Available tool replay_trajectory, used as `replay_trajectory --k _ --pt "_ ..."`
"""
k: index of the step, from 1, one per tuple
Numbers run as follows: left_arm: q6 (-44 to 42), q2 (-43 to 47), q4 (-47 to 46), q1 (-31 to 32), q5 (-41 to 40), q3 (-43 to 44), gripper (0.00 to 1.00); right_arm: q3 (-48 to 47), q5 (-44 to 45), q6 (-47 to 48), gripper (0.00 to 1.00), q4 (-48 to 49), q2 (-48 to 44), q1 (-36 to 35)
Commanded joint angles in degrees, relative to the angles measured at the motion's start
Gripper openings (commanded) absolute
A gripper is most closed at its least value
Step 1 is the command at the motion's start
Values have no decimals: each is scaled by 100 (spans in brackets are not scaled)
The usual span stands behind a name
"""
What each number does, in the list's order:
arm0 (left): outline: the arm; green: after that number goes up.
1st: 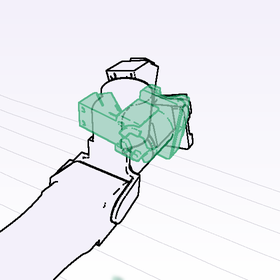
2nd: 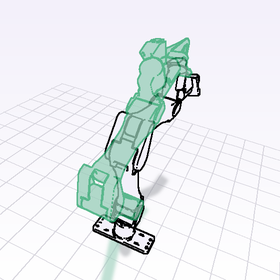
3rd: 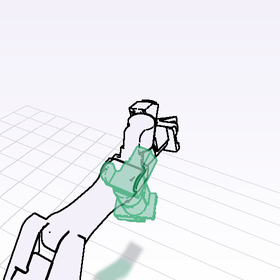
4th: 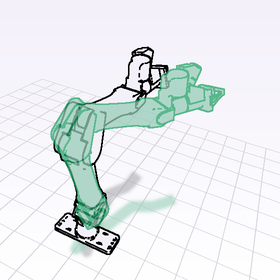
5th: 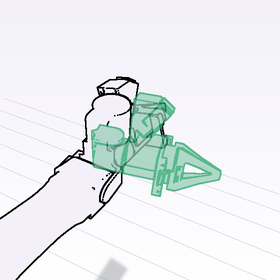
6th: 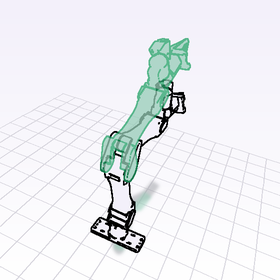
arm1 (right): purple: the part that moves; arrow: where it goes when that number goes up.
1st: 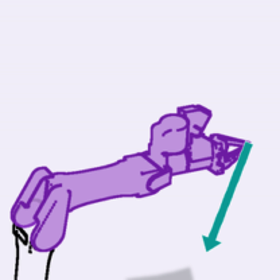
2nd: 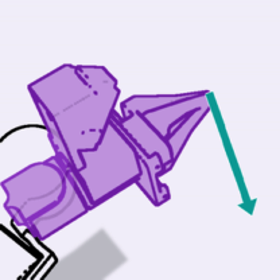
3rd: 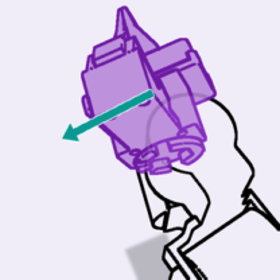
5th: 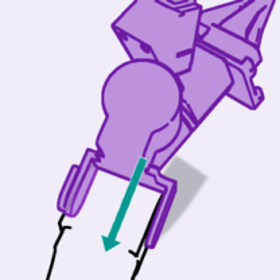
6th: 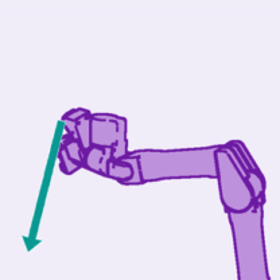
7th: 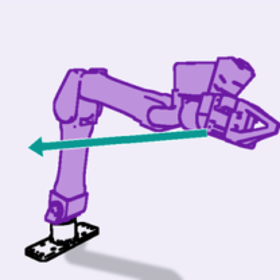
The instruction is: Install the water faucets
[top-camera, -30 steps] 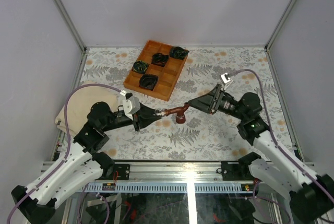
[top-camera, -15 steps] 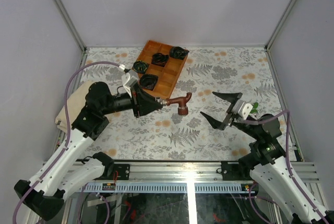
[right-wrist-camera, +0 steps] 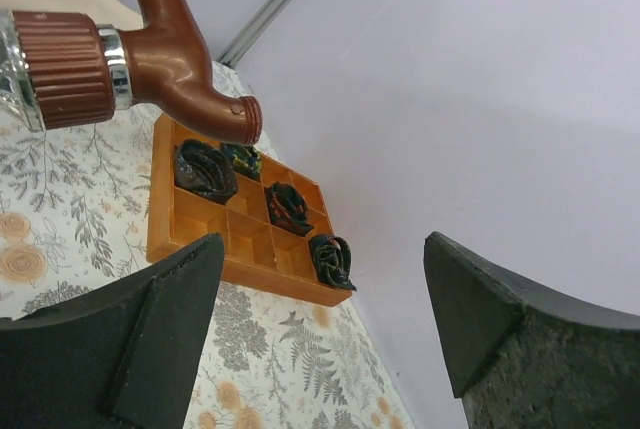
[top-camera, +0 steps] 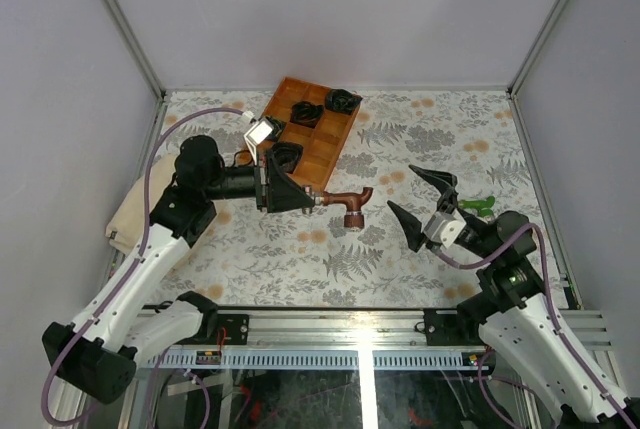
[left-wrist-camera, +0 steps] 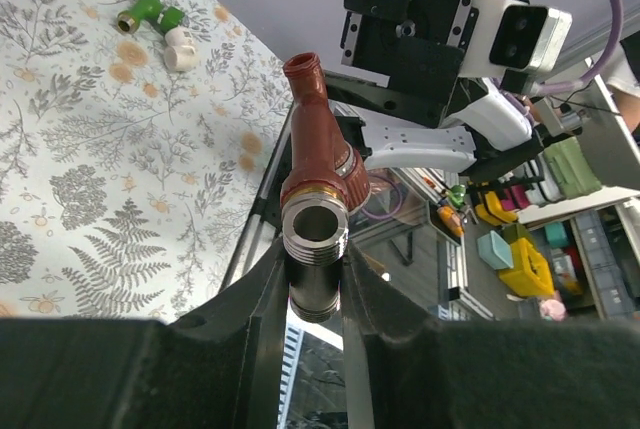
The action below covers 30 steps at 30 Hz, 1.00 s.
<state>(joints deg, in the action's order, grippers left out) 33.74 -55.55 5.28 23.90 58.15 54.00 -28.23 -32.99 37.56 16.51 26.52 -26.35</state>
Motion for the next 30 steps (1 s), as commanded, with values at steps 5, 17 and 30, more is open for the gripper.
replay_trajectory --k 5,17,30 --pt "863 -260 -492 -255 252 256 0 -568 -101 962 86 -51 592 -239" --pt "1147 -769 -777 -493 561 333 0 -740 1365 2407 91 519 2012 -1961" --pt "215 -780 165 -607 417 131 0 -327 991 -758 43 2764 2419 -2085"
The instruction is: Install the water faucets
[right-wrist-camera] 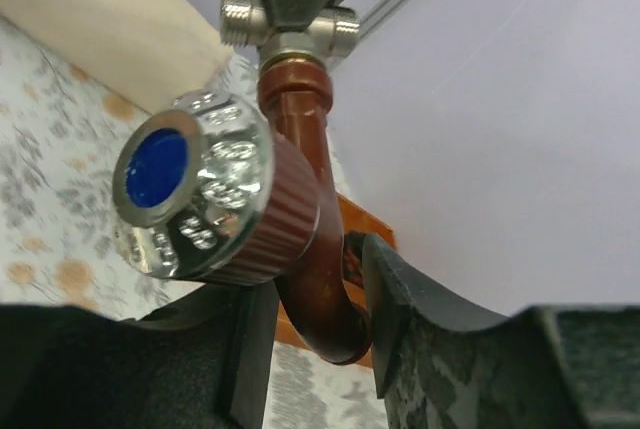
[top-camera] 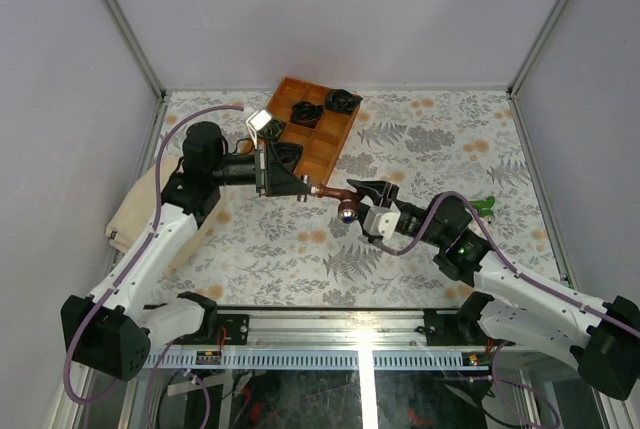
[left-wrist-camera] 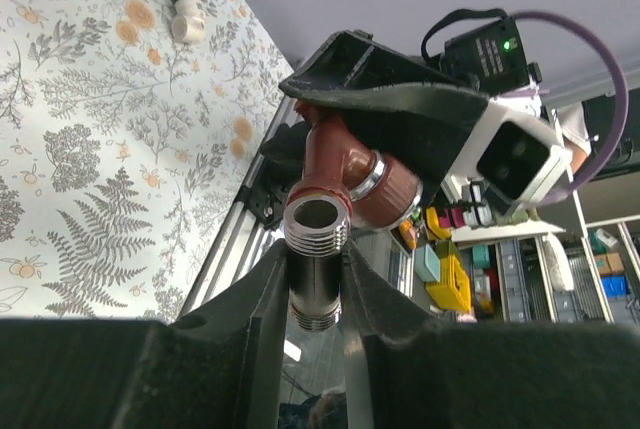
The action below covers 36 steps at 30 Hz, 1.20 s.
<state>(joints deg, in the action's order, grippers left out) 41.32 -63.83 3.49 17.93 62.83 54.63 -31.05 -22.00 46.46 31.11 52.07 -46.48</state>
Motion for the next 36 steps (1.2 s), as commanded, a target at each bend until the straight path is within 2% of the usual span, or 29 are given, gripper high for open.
replay_trajectory --k 1,5,8,10,12,14,15,18,20,21,24,26,28,30,33,36 --pt "-697 51 443 -8 -28 69 0 -81 -80 -2073 40 1324 -163 -65" --pt "-1371 258 541 -9 33 -71 0 -463 386 -4260 35 991 -149 -65" --pt "-1806 524 468 4 -103 -280 0 -1025 874 -5827 21 64 91 -59" --pt "-2052 640 324 5 -78 -429 0 -1460 713 -6852 19 -630 434 -10" --pt "-2199 767 150 -4 -145 -609 0 -1683 -45 -7890 19 -853 744 168" --pt "-2441 935 -29 6 -199 -795 0 -1542 -851 -9073 19 -284 990 395" --pt "-2564 1081 -149 10 -241 -906 0 -1400 -1128 -9683 18 320 1075 528" --pt "-2959 1429 -411 15 -443 -1189 0 -854 -1389 -11551 12 1457 1228 852" --pt "-3244 1623 -452 18 -460 -1300 0 -616 -1576 -12406 12 2043 1300 936" --pt "-3353 1691 -452 19 -469 -1336 0 -533 -1664 -12758 14 2202 1319 939" --pt "-3561 1838 -471 39 -461 -1388 0 -289 -1841 -13682 29 2829 1385 939" --pt "-3534 1927 -560 48 -485 -1396 0 -97 -1987 -13849 31 3204 1370 939" --pt "-3256 2000 -785 43 -541 -1431 0 -4 -2035 -13514 41 3020 1236 939" --pt "-2691 2016 -1291 43 -569 -1535 0 -8 -1935 -12877 51 2183 964 939" --pt "-1680 1953 -2317 46 -486 -1743 0 -239 -1500 -11460 59 408 388 939" --pt "-1107 1935 -2759 48 -490 -1795 0 -469 -887 -10180 65 -892 -114 939"
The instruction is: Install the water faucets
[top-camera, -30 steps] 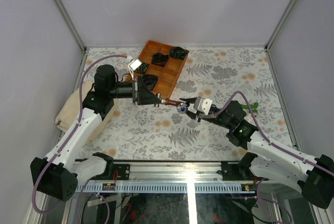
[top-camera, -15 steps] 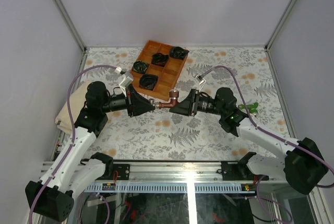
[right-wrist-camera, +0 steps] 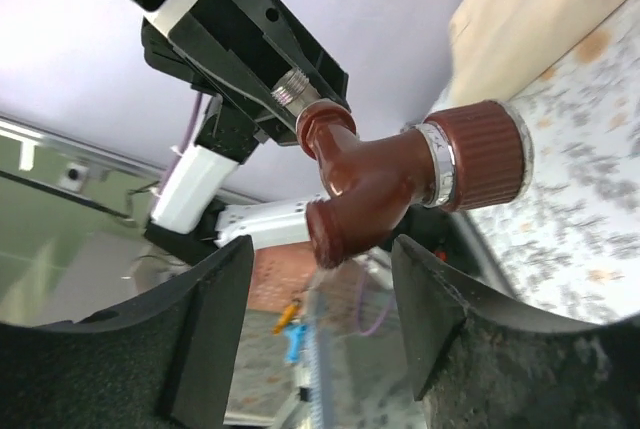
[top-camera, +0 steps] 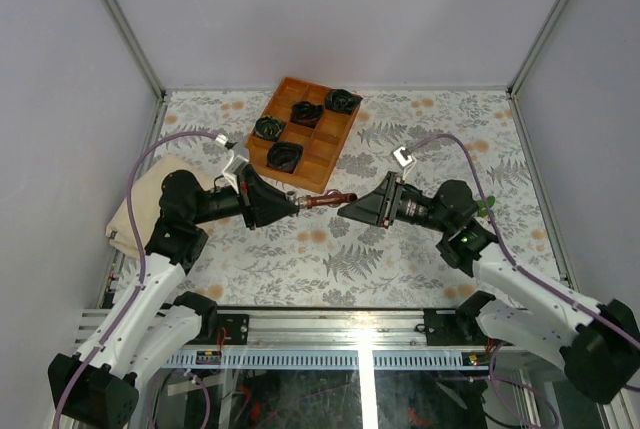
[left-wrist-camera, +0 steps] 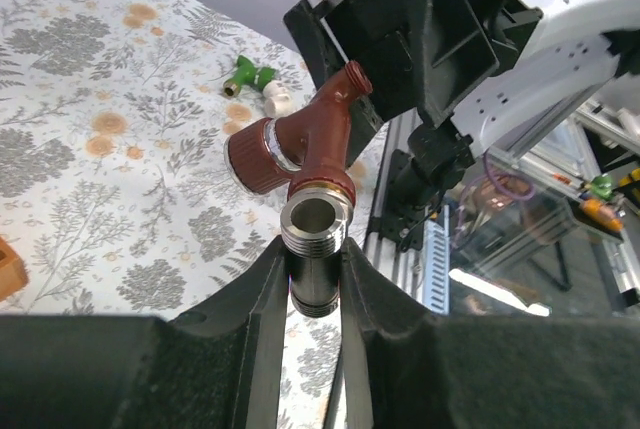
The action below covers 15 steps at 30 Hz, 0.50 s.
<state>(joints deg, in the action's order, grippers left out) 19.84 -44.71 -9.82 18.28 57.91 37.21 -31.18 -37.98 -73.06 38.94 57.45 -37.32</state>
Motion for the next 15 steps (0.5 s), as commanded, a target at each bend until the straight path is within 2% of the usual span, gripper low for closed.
replay_trajectory --k 1,9,12,15 --pt "1106 31 -1419 14 8 -34 0 -470 863 2133 67 -1899 -829 23" --pt "1377 30 -1169 9 51 210 0 162 1084 4822 76 -1421 -2047 23" --pt "1446 28 -1085 18 135 283 0 337 660 6383 79 -1209 -2350 23" --pt "1617 -33 -1068 8 269 327 0 362 159 7427 83 -1162 -2444 23"
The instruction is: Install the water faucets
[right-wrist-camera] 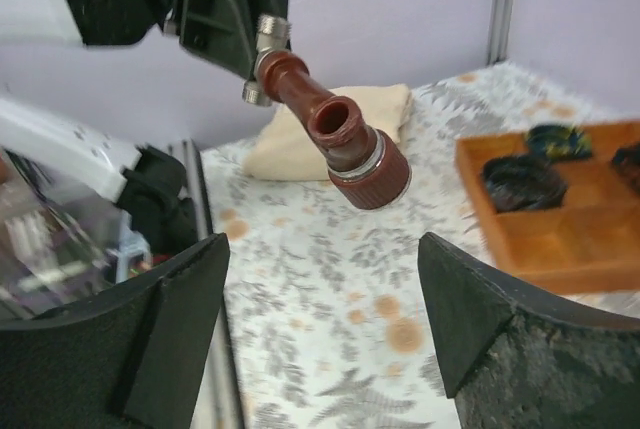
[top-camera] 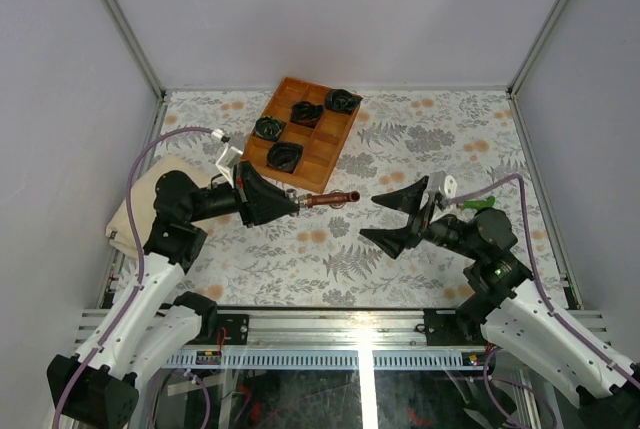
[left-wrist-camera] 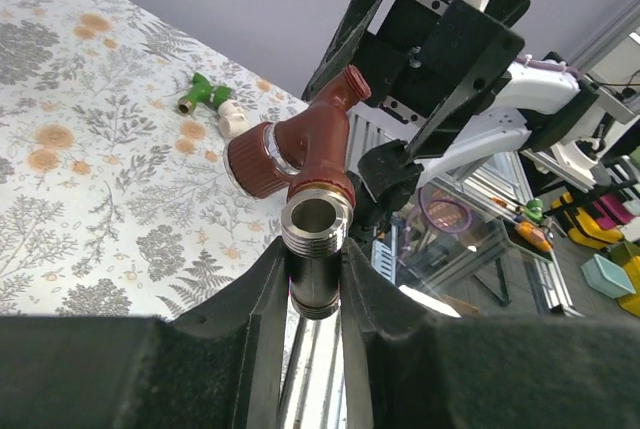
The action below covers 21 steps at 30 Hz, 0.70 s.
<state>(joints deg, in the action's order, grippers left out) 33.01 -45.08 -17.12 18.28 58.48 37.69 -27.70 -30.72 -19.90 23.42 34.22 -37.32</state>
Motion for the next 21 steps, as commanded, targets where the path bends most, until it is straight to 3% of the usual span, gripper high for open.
replay_trajectory --k 1,8,16,18,21 --pt "373 -37 -337 8 259 285 0 5 -650 2318 84 459 -83 18" --pt "619 -144 -378 18 648 273 0 -198 -954 2253 89 1543 788 14" --pt "217 -293 -263 61 677 263 0 -168 -1795 78 87 4033 2166 -417" --pt "-198 -370 49 61 643 334 0 -64 -1809 -910 71 4961 2536 -419" --pt "-964 -403 536 61 586 432 0 150 -1300 -2203 37 5810 2847 -425"
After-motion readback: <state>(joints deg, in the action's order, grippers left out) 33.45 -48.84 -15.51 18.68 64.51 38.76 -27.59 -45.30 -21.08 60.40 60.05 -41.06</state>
